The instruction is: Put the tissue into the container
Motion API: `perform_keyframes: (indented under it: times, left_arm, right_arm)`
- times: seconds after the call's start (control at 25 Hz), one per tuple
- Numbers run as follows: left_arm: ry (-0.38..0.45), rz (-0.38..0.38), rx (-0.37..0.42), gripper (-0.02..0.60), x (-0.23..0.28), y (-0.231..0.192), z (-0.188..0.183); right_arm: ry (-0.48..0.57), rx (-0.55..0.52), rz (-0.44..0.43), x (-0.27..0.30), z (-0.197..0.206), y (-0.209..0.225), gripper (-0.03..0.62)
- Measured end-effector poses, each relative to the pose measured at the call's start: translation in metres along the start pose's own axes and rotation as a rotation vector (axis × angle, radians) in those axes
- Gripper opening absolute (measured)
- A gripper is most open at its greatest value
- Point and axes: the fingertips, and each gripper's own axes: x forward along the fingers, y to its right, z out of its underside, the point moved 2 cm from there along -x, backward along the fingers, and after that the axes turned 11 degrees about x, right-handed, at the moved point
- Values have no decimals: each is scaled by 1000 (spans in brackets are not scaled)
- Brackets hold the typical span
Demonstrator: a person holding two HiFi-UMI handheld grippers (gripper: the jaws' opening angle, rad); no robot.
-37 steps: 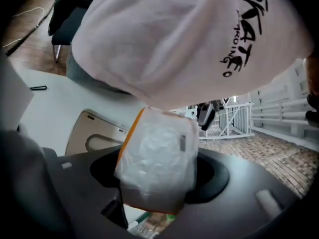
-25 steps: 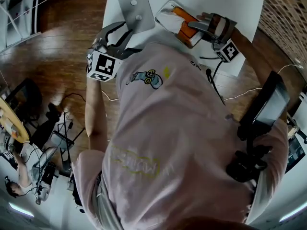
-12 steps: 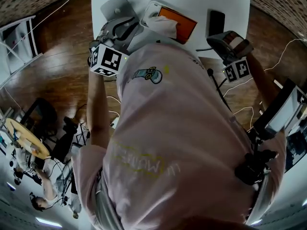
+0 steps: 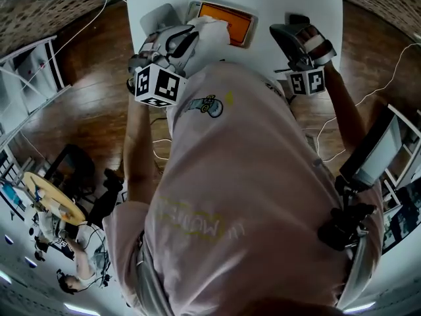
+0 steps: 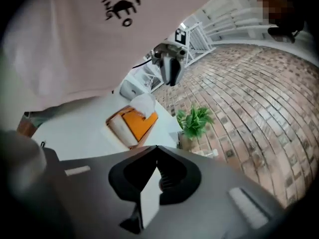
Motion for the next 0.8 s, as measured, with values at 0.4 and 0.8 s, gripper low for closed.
perform_keyframes:
  times: [0.4,0.8]
  left_arm:
    - [-299,337,394,0,135,64,6]
    - [-283,303,403,3,111,43,-40]
  right_arm:
    - [-199,302,179,-62,32,-45,2]
    - [-127,604,457,-100,39,-9,2]
